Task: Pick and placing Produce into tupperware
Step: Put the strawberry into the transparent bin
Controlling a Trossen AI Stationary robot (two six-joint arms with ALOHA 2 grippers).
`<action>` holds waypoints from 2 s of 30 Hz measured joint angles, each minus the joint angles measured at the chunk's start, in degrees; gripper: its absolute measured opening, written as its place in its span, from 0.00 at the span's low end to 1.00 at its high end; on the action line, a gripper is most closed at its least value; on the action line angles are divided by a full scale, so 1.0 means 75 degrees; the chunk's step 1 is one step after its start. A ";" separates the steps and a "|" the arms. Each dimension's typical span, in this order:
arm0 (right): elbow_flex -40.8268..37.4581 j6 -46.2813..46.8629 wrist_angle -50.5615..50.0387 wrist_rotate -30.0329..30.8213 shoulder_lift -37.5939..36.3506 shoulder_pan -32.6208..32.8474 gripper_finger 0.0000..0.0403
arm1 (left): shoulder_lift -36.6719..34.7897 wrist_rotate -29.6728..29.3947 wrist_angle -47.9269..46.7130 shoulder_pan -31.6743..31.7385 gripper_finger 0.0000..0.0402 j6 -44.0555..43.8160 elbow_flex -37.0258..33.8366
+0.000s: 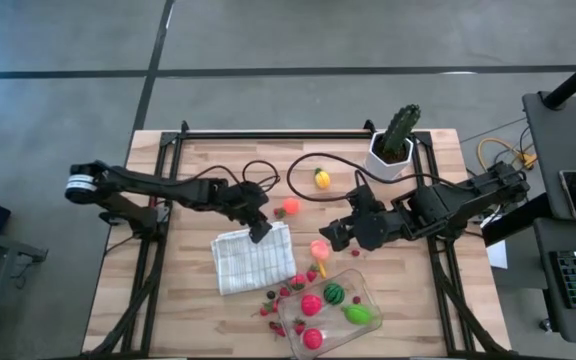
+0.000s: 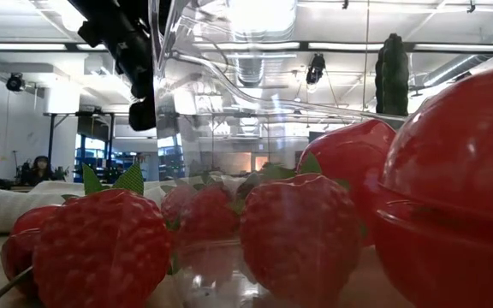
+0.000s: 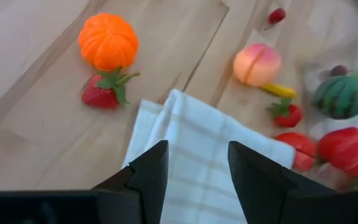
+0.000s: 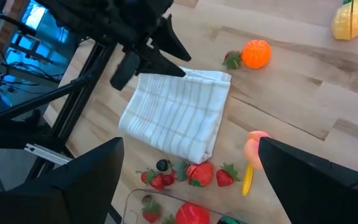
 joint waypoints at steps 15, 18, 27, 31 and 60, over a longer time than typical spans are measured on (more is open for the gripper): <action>-0.0003 -0.0029 0.0209 0.0560 0.0000 -0.0087 0.90 | 0.0317 -0.0432 0.0316 -0.0032 0.38 0.3911 -0.0029; -0.0003 -0.0043 0.0203 0.0592 0.0000 -0.0185 0.90 | 0.0536 -0.0578 0.0635 -0.0003 0.38 0.4487 -0.0052; -0.0003 -0.0606 0.0201 0.0595 0.0012 -0.0265 0.90 | 0.1881 -0.0756 0.1136 0.0314 0.38 0.4555 -0.0064; -0.0003 -0.0607 0.0200 0.0595 0.0012 -0.0265 0.90 | 0.2105 -0.1191 0.1137 0.0355 0.38 0.4487 0.0005; -0.0006 -0.1148 0.0139 0.0592 0.0012 -0.0265 0.90 | 0.2504 -0.1413 0.1950 0.0402 0.38 0.5134 0.0135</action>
